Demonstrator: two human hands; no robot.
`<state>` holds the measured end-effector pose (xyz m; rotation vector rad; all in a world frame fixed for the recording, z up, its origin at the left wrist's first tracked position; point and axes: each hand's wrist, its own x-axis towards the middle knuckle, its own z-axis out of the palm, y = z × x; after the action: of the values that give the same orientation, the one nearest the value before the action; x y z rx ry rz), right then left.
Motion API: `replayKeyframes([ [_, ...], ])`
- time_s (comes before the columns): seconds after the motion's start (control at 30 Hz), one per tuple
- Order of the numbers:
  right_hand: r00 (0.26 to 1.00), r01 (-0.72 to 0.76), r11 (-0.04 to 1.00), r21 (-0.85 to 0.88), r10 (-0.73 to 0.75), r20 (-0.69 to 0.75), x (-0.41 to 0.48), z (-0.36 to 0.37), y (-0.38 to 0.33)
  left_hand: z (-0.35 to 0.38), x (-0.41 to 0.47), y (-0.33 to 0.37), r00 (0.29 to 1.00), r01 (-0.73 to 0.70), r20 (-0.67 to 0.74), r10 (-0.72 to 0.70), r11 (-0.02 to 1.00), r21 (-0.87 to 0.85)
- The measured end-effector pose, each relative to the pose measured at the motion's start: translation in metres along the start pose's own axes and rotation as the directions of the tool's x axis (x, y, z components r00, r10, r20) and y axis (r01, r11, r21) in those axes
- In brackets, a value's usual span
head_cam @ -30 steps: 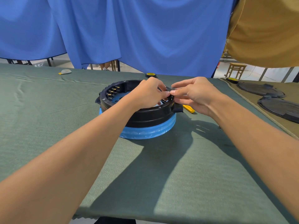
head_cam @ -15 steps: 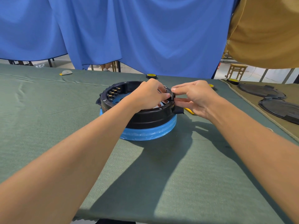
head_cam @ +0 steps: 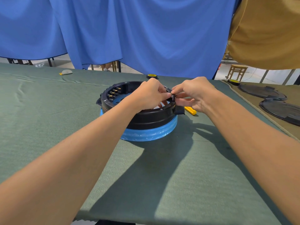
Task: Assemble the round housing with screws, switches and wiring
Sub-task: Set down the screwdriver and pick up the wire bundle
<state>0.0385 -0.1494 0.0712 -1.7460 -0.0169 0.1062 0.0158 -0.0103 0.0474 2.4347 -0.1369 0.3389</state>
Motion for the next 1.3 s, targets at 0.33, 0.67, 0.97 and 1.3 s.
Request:
replayKeyframes([
  [0.33, 0.977, -0.199, 0.980, -0.005, 0.199, 0.073, 0.0031, -0.0039, -0.0096, -0.0021, 0.0021, -0.0013, 0.998, 0.057, 0.028, -0.054, 0.990, -0.131],
  [0.67, 0.990, -0.120, 0.987, -0.102, 0.127, 0.064, 0.0045, -0.0033, -0.0068, -0.0026, -0.0033, 0.0016, 0.998, 0.055, 0.017, -0.053, 0.990, -0.128],
  [0.97, 0.976, -0.187, 0.970, -0.155, 0.202, 0.083, 0.0030, -0.0017, -0.0097, -0.0021, -0.0005, 0.0010, 0.999, 0.045, 0.009, -0.044, 0.995, -0.087],
  [1.3, 0.975, -0.183, 0.970, -0.157, 0.200, 0.095, 0.0074, -0.0022, -0.0057, 0.0007, 0.0038, -0.0040, 1.000, 0.020, -0.004, -0.020, 1.000, -0.007],
])
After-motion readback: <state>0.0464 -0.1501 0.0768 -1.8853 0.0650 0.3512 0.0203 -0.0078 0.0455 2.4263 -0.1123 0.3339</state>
